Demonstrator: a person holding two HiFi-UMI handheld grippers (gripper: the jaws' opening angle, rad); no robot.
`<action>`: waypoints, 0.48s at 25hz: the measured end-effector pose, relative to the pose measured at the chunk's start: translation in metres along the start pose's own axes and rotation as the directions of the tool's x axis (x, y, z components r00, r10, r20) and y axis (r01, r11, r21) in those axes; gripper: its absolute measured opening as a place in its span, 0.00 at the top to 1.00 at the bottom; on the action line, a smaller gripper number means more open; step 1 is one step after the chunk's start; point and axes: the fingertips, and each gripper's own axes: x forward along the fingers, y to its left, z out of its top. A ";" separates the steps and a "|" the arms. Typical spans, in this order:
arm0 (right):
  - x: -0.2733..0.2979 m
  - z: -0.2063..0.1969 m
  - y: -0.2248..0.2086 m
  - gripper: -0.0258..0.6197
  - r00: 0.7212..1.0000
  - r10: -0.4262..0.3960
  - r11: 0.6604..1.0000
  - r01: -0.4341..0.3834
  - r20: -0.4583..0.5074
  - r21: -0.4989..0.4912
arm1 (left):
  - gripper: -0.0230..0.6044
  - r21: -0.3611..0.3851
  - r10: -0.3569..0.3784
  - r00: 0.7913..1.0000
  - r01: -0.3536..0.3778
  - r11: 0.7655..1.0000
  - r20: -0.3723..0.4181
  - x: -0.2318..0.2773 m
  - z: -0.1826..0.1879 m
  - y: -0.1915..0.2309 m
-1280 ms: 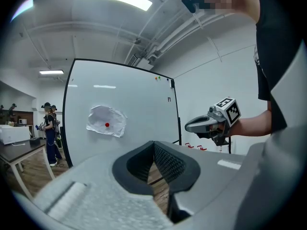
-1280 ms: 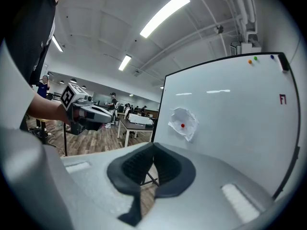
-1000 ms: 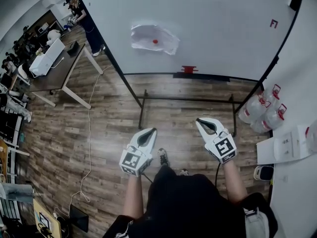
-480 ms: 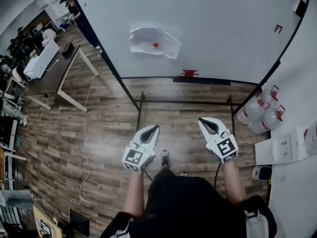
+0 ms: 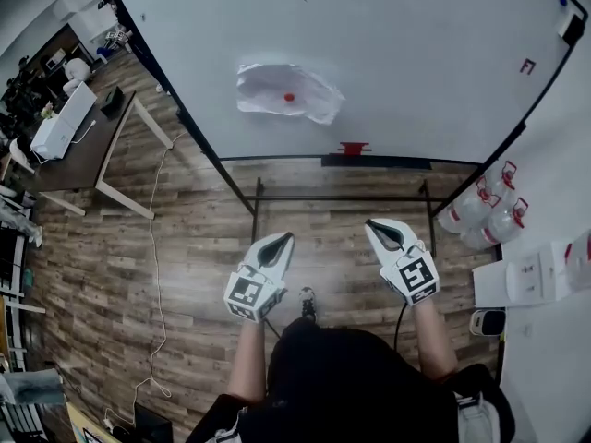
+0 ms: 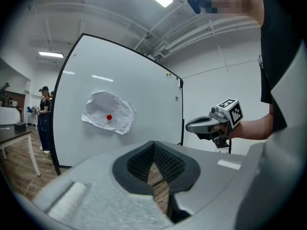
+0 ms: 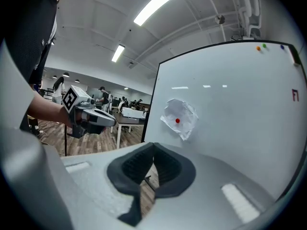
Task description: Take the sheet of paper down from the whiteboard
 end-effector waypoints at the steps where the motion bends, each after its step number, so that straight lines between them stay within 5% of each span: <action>1: 0.005 0.000 -0.002 0.96 1.000 -0.004 1.000 0.004 -0.002 0.003 | 0.95 0.000 -0.004 1.000 0.004 1.000 0.000 0.003 0.001 0.005; 12: 0.057 0.002 -0.016 0.96 1.000 -0.014 1.000 0.014 -0.008 0.007 | 0.95 0.003 -0.018 1.000 0.018 1.000 -0.007 0.024 0.002 0.057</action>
